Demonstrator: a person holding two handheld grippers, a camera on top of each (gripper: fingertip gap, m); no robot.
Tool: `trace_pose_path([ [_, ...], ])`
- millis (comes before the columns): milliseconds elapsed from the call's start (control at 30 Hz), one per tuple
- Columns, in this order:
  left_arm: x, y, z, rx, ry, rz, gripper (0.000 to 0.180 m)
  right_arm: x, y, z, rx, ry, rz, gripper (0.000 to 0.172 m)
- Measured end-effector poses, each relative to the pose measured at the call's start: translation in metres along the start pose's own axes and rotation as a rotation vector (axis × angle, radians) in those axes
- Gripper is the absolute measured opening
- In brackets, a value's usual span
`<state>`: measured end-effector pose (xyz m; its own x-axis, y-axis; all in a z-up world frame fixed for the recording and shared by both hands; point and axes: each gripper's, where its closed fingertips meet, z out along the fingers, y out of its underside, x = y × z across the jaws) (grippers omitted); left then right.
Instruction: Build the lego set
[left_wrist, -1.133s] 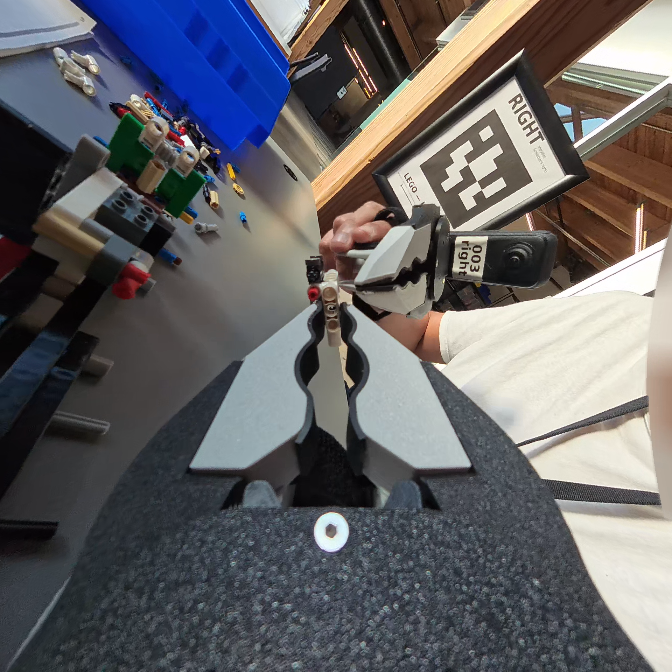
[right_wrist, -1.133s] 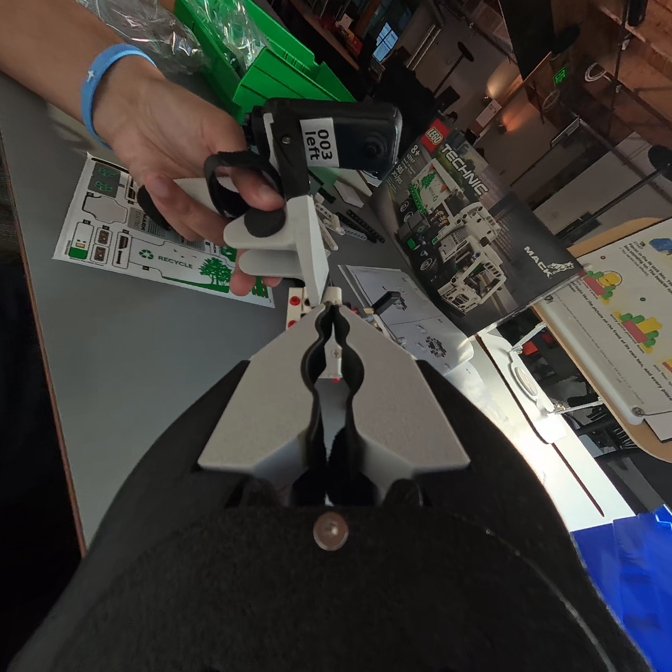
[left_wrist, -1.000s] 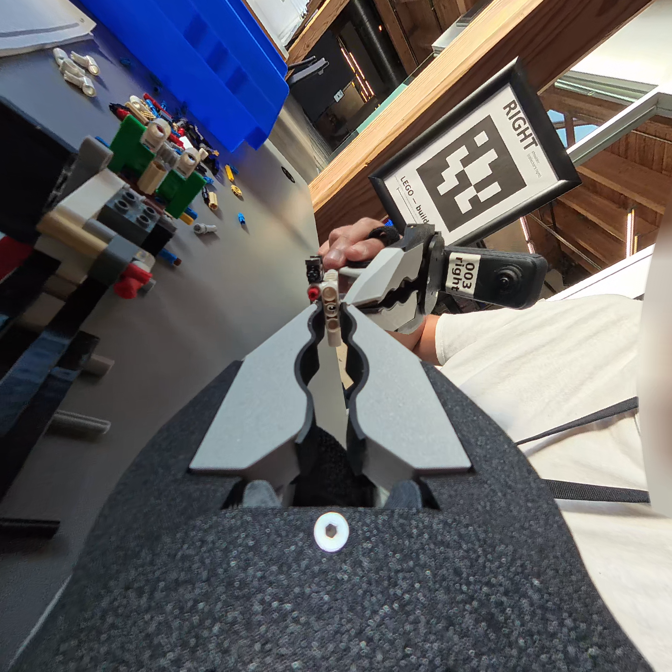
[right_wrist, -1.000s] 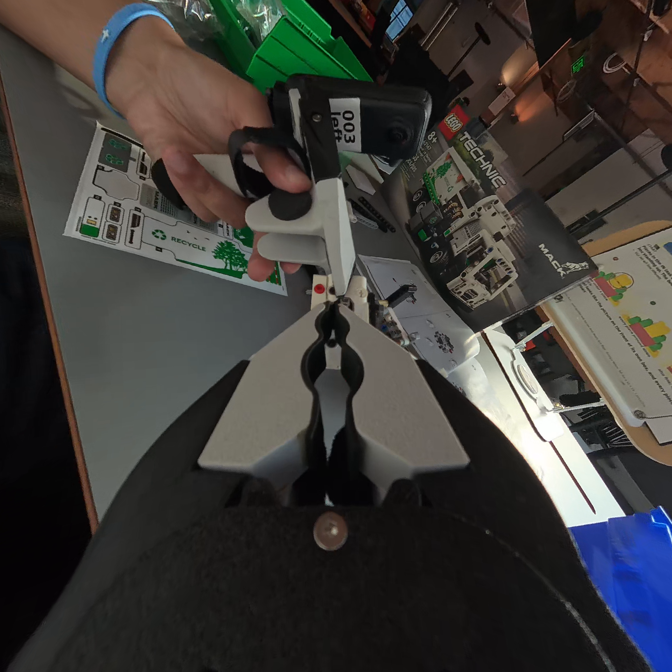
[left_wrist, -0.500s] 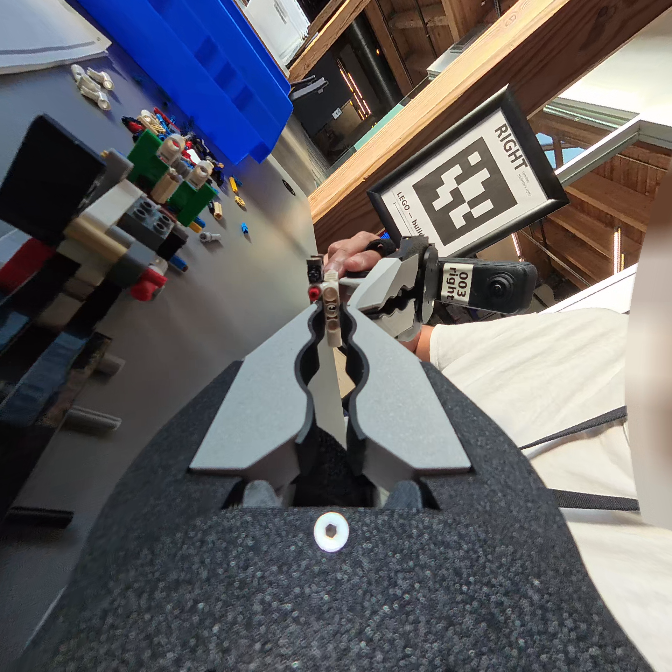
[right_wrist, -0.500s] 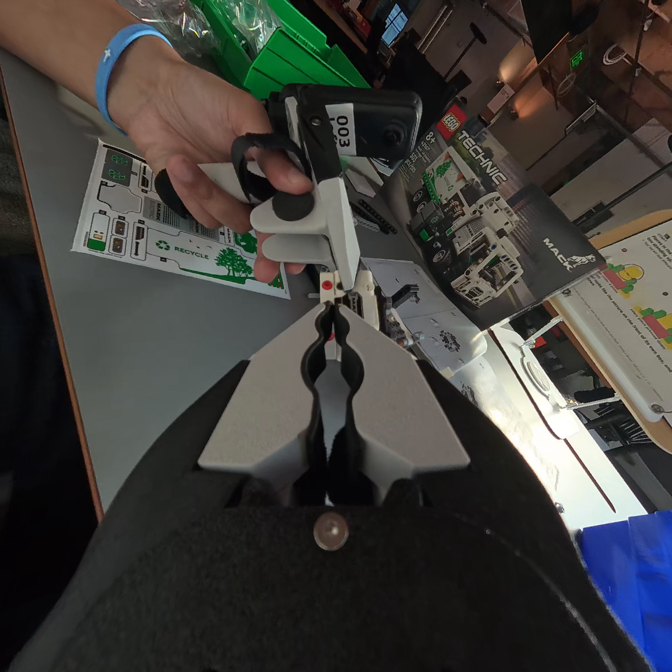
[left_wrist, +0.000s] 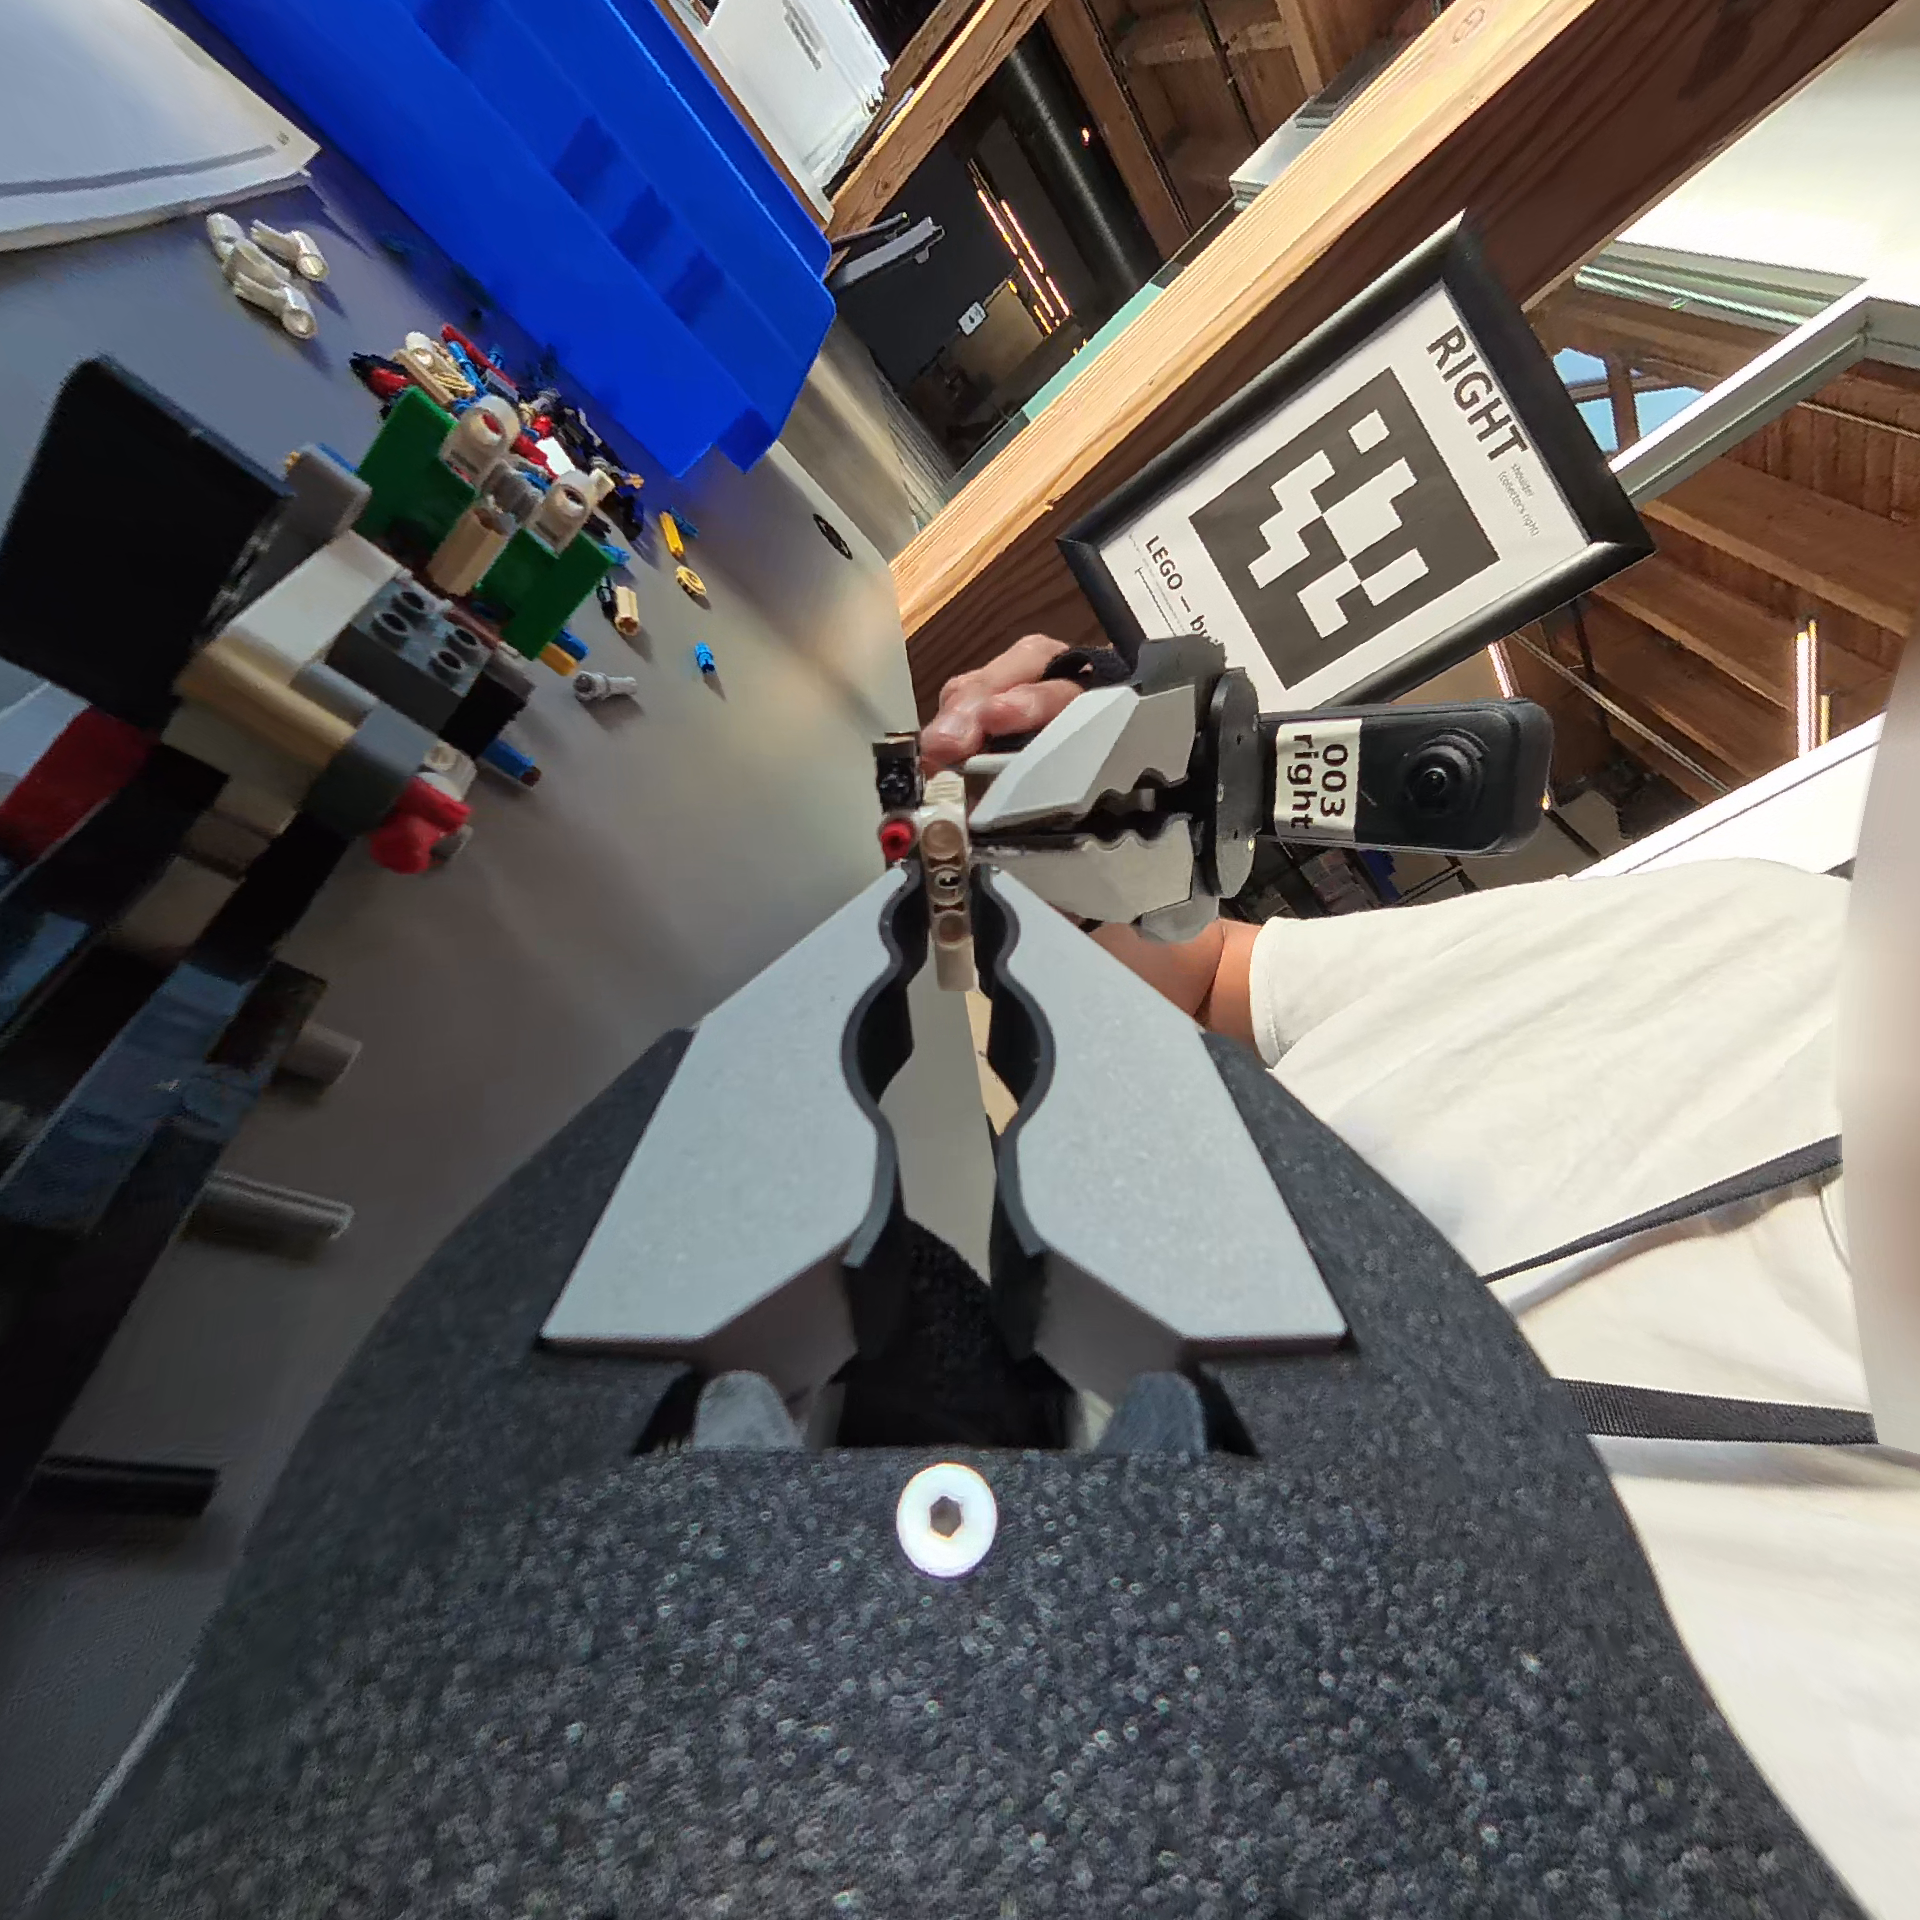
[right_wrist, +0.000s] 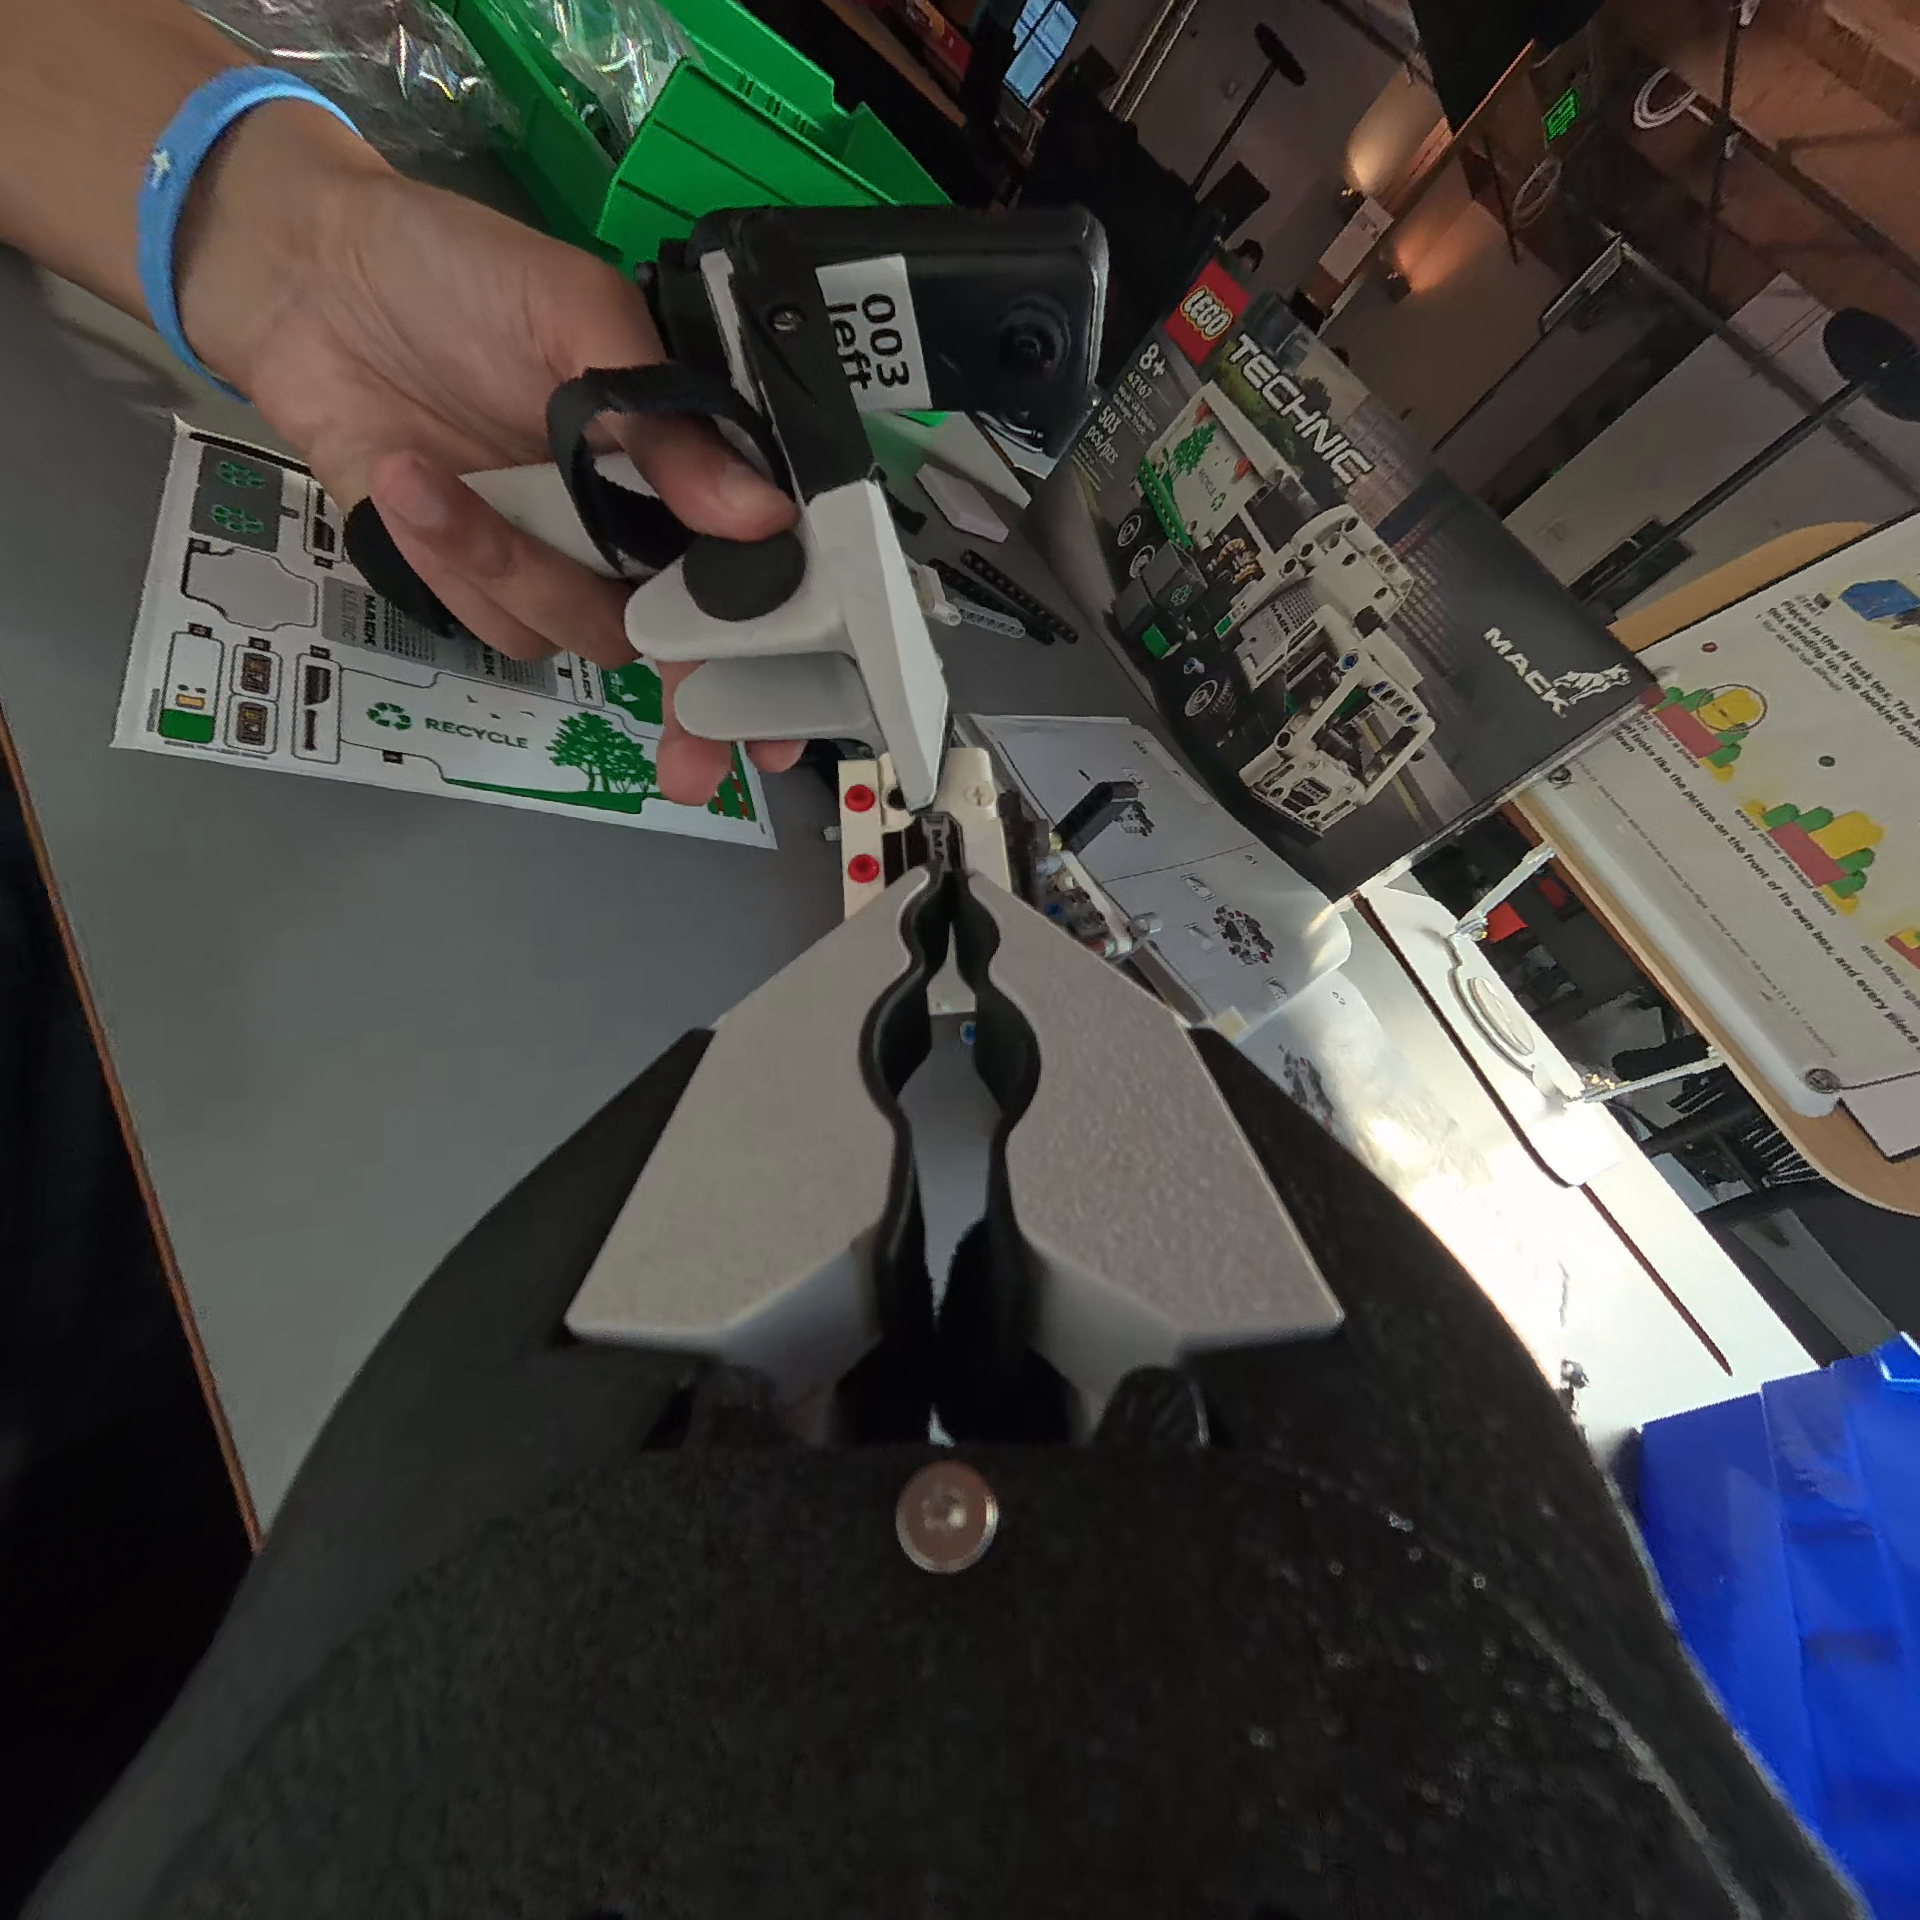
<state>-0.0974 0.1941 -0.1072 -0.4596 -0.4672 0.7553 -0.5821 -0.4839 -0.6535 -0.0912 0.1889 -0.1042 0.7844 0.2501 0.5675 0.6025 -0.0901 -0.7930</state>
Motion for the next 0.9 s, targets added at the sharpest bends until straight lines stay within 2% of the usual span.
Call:
trace_pose_path([
  [33,-0.001,0.0,0.0,-0.002,-0.004,0.003,0.004,0.0,0.002,0.001,-0.002,-0.009,0.016,0.0],
  [133,0.0,-0.001,0.0,0.005,-0.015,0.033,0.004,0.011,-0.004,-0.005,0.052,0.036,0.077,0.0],
  [233,0.009,-0.011,-0.004,0.061,-0.013,0.115,0.005,0.036,-0.002,-0.016,0.114,0.083,0.309,0.0],
  [300,0.017,-0.019,-0.008,0.107,-0.019,0.203,0.005,0.039,-0.002,-0.019,0.166,-0.005,0.525,0.017],
  [367,0.029,-0.025,-0.011,0.15,-0.012,0.299,0.005,0.032,-0.01,-0.017,0.236,-0.172,0.769,0.034],
  [467,0.045,-0.025,-0.011,0.17,0.029,0.386,0.005,0.015,-0.025,-0.013,0.306,-0.42,0.994,0.038],
  [567,0.049,-0.021,-0.009,0.163,0.029,0.432,0.005,0.006,-0.039,-0.014,0.38,-0.509,1.034,0.028],
  [633,0.05,-0.018,-0.006,0.151,0.035,0.441,0.005,0.004,-0.043,-0.013,0.402,-0.523,1.047,0.026],
  [700,0.053,-0.017,-0.006,0.149,0.048,0.459,0.005,0.005,-0.043,-0.014,0.414,-0.521,1.056,0.016],
  [900,0.047,-0.014,-0.003,0.121,-0.01,0.513,0.006,0.003,-0.036,-0.013,0.38,-0.516,1.075,0.015],
])
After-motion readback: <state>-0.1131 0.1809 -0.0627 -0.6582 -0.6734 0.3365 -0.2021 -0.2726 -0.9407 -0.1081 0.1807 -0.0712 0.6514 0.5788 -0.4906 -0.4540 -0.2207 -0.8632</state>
